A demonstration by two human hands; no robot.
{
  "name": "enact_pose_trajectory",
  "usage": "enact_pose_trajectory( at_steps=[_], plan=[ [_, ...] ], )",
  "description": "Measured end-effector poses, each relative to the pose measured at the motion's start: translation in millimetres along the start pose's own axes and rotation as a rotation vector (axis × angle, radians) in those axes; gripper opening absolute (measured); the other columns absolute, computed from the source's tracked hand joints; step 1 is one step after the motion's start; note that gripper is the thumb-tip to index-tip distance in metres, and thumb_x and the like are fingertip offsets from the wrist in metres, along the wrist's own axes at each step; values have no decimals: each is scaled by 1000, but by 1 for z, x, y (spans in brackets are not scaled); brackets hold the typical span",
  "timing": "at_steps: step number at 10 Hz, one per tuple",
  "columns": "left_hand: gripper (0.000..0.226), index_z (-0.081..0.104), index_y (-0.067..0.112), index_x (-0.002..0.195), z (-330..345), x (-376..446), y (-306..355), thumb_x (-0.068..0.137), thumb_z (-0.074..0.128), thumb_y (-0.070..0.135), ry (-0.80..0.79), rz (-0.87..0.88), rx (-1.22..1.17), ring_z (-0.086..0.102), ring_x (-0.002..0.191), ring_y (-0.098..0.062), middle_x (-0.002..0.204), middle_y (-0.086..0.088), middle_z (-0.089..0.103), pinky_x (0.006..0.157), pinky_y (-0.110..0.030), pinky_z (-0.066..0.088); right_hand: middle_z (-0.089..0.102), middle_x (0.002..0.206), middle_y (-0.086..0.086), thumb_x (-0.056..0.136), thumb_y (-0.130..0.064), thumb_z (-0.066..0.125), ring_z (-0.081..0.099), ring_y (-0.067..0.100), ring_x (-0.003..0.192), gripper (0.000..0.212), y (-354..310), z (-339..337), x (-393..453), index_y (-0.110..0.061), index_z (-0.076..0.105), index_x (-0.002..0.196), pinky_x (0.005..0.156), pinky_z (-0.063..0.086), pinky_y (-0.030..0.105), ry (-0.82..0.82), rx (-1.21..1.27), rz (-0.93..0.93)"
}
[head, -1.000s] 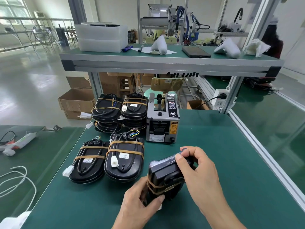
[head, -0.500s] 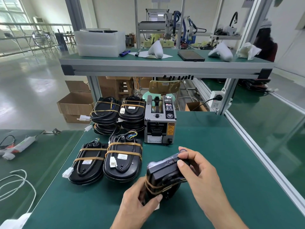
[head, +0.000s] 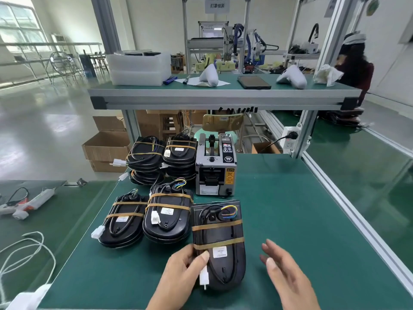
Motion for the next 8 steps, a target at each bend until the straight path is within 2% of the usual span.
enact_pose_trajectory(
  at_steps=[1,2,3,4,5,6,7,8],
  plan=[
    [20,81,39,98,6,-2,7,94,64,50,-67,-122,-42,49,49,4,62,15,65,48,-12,36,71,126,-24,99,-11,62,65,-3,120,39,-4,12,-2,-29,64,134,96,43,2,-115,-50,35],
    [37,70,22,71,10,-2,11,100,65,44,-81,-258,-52,38,40,-4,50,12,46,41,-19,27,71,123,-26,97,-16,68,61,-18,113,37,-10,24,-2,-31,66,131,92,42,-1,-134,-77,75],
    [43,50,15,76,7,3,9,100,61,50,-52,-360,66,32,41,-19,56,-2,36,45,-26,24,71,119,-22,93,-12,73,62,-23,100,40,-8,33,-3,-24,67,131,82,42,-4,-89,-42,117],
    [49,46,15,77,6,8,9,98,55,59,-2,-404,176,43,42,-20,56,-2,47,45,-24,35,74,118,-13,90,-10,77,64,-20,97,43,0,39,-5,-17,68,132,76,44,-3,-60,-2,156],
    [51,54,17,74,4,13,14,99,47,60,-4,-377,335,59,67,-18,72,-1,62,60,-26,44,76,116,-11,89,-11,78,65,-21,94,43,2,41,-4,-16,70,131,73,44,-3,-24,1,157],
    [42,56,20,84,0,16,9,108,36,49,-108,-321,562,61,93,-30,85,-6,61,80,-34,49,75,112,-17,89,-14,79,64,-23,92,42,2,41,-4,-18,71,130,74,42,-4,-21,-3,150],
    [49,50,27,68,-3,20,2,109,40,52,-101,-342,619,53,74,-22,68,8,49,78,-32,45,75,108,-22,88,-16,80,64,-23,91,41,5,42,-4,-20,72,128,75,42,-5,-58,-30,160],
    [41,64,15,106,-3,16,6,112,37,44,-94,-272,710,52,86,-27,80,2,54,80,-31,43,75,108,-22,89,-15,79,64,-22,93,38,1,41,-5,-19,72,127,76,42,-5,-52,-9,161]
  ],
)
Point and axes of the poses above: each hand's wrist, its own x-axis towards the middle knuckle, its own z-axis out of the palm, y = z × x, the point moved 3 cm from there along x, towards the middle knuckle
